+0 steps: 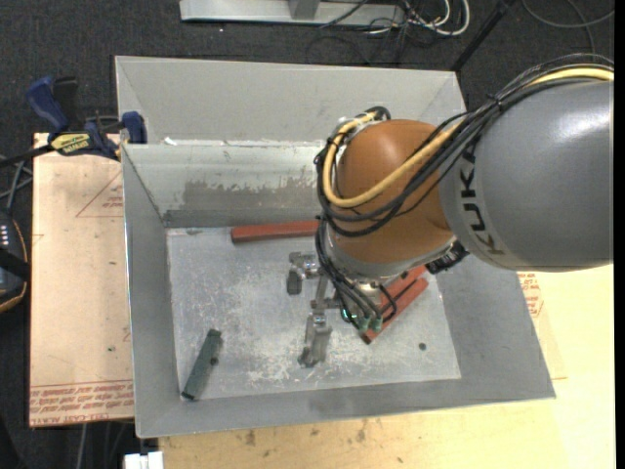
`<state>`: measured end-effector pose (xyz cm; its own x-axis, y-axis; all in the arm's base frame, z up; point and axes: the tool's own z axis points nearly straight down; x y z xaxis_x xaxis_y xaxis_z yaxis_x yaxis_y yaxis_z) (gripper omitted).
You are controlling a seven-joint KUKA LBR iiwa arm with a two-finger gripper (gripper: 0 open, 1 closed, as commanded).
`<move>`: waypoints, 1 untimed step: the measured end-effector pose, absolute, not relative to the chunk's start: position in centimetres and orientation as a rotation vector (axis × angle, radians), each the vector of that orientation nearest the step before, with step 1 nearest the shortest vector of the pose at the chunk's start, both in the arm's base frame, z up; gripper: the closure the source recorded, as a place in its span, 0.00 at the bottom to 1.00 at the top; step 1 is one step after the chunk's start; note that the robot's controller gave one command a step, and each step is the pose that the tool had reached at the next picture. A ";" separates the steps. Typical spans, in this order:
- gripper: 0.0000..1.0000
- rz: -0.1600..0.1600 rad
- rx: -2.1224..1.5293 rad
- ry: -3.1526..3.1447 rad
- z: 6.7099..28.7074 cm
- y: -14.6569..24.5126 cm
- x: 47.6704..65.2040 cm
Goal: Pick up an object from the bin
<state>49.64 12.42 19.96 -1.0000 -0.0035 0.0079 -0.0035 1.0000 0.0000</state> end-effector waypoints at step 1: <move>0.00 -0.002 0.000 -3.142 20.4 12.3 49.8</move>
Offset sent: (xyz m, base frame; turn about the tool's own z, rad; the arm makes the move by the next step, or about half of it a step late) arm -0.0172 -0.0052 -0.1296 -0.1098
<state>49.83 12.35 20.38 -1.0000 0.0000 0.0000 0.0000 1.0000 0.0012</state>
